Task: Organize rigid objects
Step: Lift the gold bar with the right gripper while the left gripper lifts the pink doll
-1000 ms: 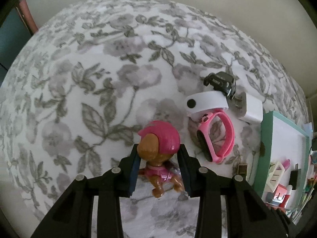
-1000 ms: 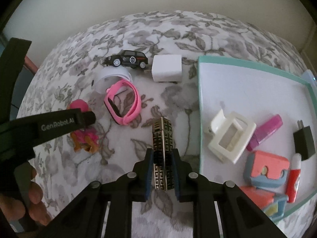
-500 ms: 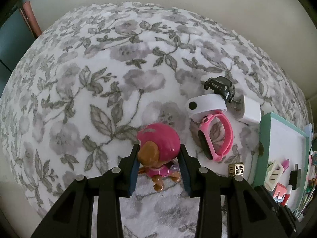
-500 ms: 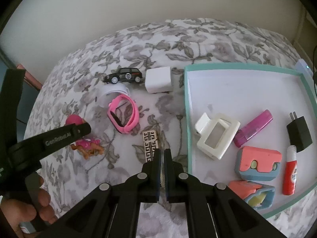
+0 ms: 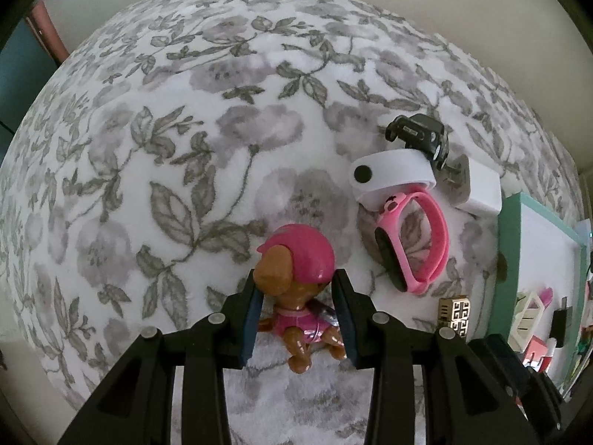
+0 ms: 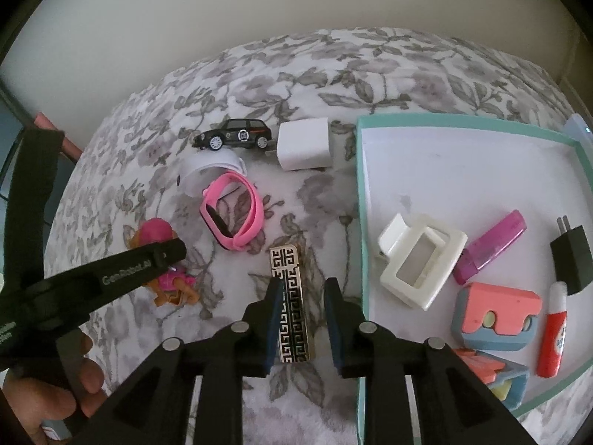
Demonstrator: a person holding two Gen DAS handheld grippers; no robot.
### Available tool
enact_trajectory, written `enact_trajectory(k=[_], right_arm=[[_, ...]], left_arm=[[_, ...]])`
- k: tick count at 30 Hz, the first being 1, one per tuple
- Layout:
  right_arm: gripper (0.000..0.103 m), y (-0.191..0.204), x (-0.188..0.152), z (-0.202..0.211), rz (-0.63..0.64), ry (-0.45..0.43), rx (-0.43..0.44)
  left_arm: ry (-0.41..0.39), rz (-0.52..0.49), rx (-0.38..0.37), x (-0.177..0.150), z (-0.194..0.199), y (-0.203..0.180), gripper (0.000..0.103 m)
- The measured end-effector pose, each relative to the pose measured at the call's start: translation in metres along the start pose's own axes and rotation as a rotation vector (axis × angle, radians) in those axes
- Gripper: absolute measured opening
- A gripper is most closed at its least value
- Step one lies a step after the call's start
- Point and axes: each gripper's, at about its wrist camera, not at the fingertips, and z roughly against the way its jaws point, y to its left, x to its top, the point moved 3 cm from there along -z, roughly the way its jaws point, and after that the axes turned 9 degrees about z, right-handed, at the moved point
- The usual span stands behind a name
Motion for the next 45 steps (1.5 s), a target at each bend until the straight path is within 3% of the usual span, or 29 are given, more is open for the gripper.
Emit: enact_trajectory(k=[8, 11, 23, 25, 27, 32, 39, 45], right_arm=[[0.026, 0.007, -0.003, -0.014, 0.047, 0.041, -0.018], [0.033, 0.011, -0.001, -0.017, 0.063, 0.041, -0.015], [0.033, 0.021, -0.005, -0.032, 0.128, 0.073, -0.069], [0.032, 0.021, -0.007, -0.032, 0.136, 0.073, -0.075], [0.023, 0.022, -0.007, -0.032, 0.139, 0.074, -0.078], [0.022, 0.023, -0.004, -0.03, 0.118, 0.071, -0.06], [0.022, 0.018, 0.0, -0.018, 0.083, 0.045, -0.057], [0.022, 0.016, 0.008, 0.01, 0.044, -0.036, -0.039]], left_arm=[[0.009, -0.02, 0.03, -0.001, -0.015, -0.004, 0.041], [0.005, -0.025, 0.037, -0.001, -0.017, -0.006, 0.041], [-0.005, -0.03, 0.039, 0.0, -0.015, -0.007, 0.041], [-0.006, -0.029, 0.04, 0.0, -0.014, -0.007, 0.041], [-0.002, -0.028, 0.038, 0.0, -0.014, -0.007, 0.041], [0.018, 0.019, -0.037, 0.005, -0.009, 0.0, 0.04], [-0.063, 0.005, -0.065, 0.015, 0.02, -0.003, 0.04], [-0.158, 0.005, -0.112, 0.021, 0.056, -0.006, 0.04]])
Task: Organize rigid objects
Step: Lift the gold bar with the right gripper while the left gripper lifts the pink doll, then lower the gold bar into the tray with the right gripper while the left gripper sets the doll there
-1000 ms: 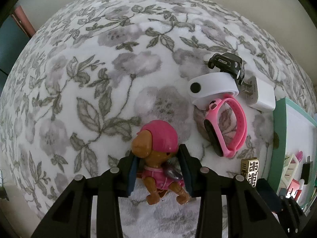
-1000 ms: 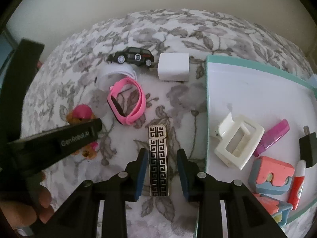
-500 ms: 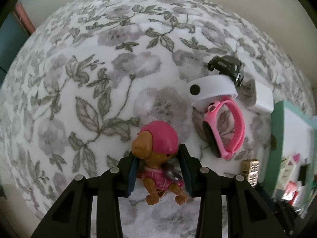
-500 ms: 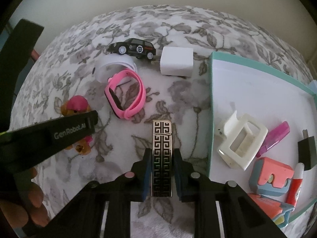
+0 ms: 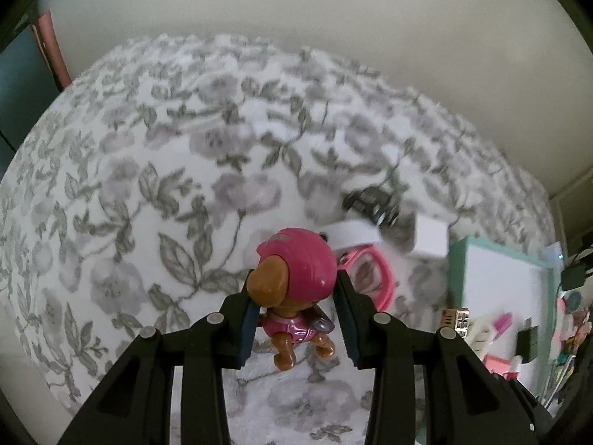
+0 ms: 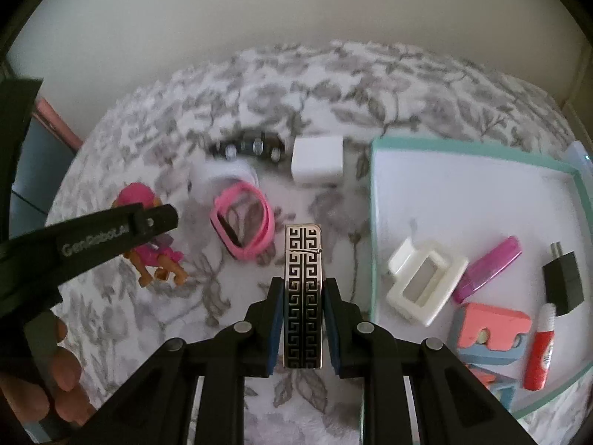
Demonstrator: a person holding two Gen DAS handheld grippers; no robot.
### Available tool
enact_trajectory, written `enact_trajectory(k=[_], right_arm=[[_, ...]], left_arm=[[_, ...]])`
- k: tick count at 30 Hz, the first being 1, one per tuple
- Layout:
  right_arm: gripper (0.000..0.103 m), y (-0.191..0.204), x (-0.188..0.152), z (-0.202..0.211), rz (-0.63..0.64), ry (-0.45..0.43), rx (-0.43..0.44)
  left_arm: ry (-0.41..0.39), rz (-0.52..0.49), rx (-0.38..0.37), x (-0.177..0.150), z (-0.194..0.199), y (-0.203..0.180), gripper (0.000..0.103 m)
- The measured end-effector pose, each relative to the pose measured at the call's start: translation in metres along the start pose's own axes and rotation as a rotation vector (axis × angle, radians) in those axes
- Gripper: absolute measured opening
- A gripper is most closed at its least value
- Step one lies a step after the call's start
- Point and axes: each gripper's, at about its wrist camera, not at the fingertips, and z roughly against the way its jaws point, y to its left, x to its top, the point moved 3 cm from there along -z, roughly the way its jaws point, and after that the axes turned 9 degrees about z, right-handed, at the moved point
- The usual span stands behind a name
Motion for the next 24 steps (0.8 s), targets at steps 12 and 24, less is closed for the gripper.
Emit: enact_trajectory(k=[12, 24], right_arm=[[0.022, -0.037, 0.009, 0.053, -0.056, -0.09, -0.149], [0.022, -0.123, -0.001, 0.081, -0.293, -0.095, -0.279]], left_arm=[[-0.092, -0.109, -0.062, -0.009, 0.033, -0.044, 0.04], [-0.01, -0.291, -0.138, -0.05, 0.027, -0.138, 0.04]])
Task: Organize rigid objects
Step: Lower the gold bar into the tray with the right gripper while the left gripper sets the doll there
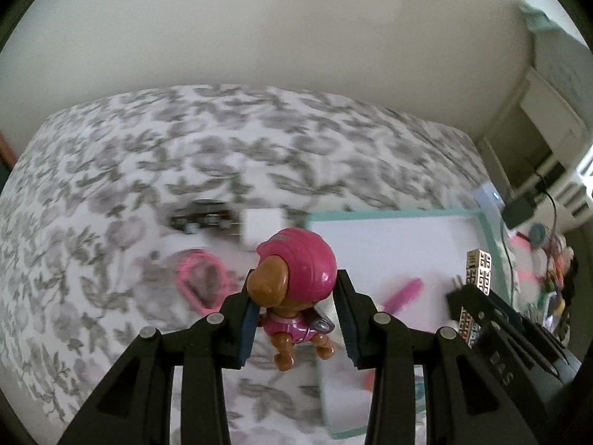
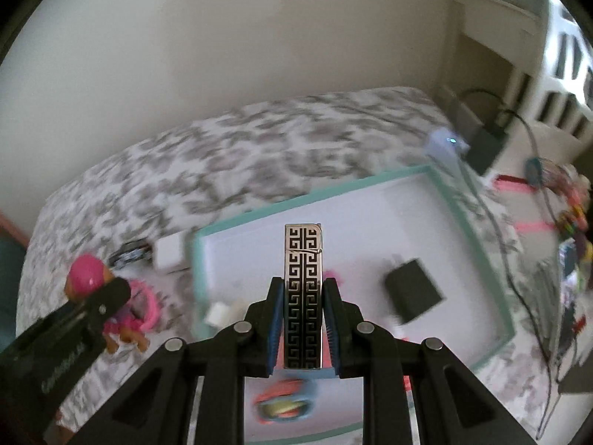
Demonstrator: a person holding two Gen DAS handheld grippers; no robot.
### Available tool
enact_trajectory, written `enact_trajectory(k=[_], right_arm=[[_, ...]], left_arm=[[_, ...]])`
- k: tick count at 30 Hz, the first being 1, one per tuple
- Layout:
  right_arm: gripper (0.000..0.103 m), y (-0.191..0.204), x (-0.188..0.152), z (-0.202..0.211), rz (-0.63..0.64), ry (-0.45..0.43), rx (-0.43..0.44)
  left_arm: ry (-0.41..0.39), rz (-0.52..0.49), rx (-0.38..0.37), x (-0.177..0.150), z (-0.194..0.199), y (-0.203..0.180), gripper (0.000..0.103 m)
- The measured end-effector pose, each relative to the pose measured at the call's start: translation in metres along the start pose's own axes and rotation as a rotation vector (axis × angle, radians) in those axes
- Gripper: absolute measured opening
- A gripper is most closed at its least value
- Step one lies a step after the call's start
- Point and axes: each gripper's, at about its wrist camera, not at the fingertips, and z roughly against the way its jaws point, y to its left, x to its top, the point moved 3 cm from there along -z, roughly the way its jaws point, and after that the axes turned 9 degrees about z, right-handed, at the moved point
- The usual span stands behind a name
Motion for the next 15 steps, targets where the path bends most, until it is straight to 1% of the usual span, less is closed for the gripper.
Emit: enact_trajectory(k=[2, 4, 6, 7, 9, 11, 15], right_arm=[[0.023, -0.021, -0.001, -0.004, -0.049, 0.015, -0.03], [0.023, -0.04, -0.003, -0.007, -0.109, 0.03, -0.037], [0.023, -0.06, -0.006, -0.009, -0.174, 0.045, -0.053], [0.023, -0.071, -0.008, -0.011, -0.212, 0.053, -0.07], [0.023, -0.085, -0.01, -0.011, -0.251, 0.057, -0.082], [0.023, -0.09, -0.011, -0.013, -0.263, 0.059, -0.084], [0.023, -0.089, -0.014, -0.022, -0.261, 0.084, -0.077]], left_arm=[[0.019, -0.02, -0.023, -0.004, -0.006, -0.019, 0.04], [0.031, -0.031, -0.047, -0.007, -0.011, -0.034, 0.04], [0.025, -0.053, -0.071, -0.011, -0.015, -0.048, 0.04], [0.019, -0.08, -0.08, -0.015, -0.017, -0.056, 0.041], [0.022, -0.123, -0.071, -0.023, -0.022, -0.065, 0.041], [0.03, -0.145, -0.074, -0.028, -0.027, -0.07, 0.041], [0.041, -0.151, -0.088, -0.032, -0.032, -0.069, 0.041]])
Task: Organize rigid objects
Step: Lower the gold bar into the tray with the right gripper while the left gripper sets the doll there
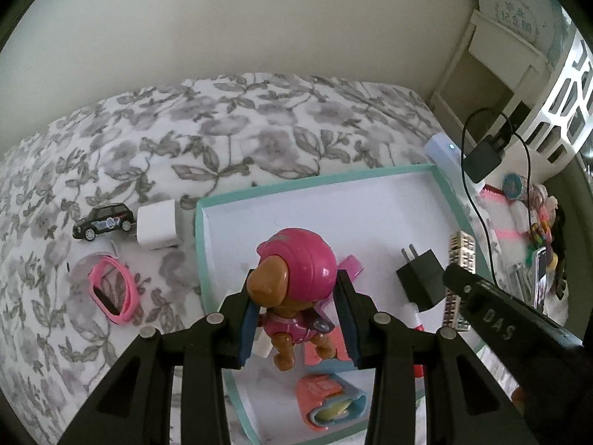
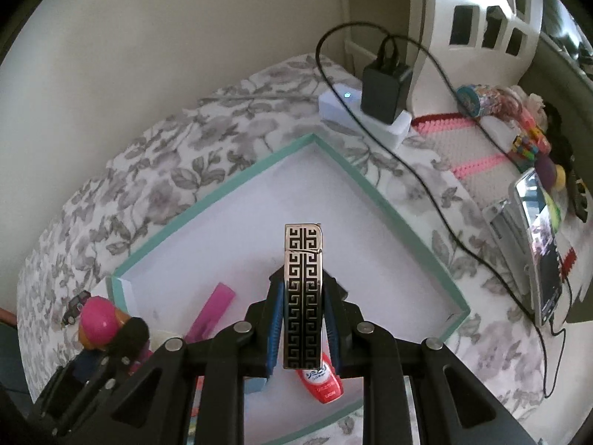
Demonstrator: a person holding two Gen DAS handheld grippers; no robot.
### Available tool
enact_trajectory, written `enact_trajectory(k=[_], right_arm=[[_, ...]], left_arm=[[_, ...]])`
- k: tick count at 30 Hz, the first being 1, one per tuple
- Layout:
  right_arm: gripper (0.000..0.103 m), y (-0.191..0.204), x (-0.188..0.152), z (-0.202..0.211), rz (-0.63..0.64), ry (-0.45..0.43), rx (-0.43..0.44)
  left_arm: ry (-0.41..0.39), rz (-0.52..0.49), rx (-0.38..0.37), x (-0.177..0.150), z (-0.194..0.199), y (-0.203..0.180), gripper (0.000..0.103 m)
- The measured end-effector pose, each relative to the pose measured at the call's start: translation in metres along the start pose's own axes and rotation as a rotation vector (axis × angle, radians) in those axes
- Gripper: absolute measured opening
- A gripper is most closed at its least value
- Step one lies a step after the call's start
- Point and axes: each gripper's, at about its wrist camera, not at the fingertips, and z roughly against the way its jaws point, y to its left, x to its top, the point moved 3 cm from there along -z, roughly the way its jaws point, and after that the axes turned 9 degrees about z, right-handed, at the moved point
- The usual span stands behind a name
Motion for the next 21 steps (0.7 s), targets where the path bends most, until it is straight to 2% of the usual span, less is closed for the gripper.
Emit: enact_trajectory(k=[9, 16, 21], right_arm=[[0.023, 0.015, -0.015, -0.028, 0.062, 0.095, 0.006], [0.026, 0.02, -0.016, -0.03, 0.079, 0.104, 0.011], [0.026, 0.02, -0.015, -0.03, 0.082, 0.109, 0.012]], left_arm=[[0.054, 0.015, -0.042, -0.008, -0.02, 0.007, 0.041], [0.059, 0.018, -0.05, -0.009, -0.021, 0.008, 0.04], [0.07, 0.027, -0.046, -0.009, -0.021, 0.01, 0.047]])
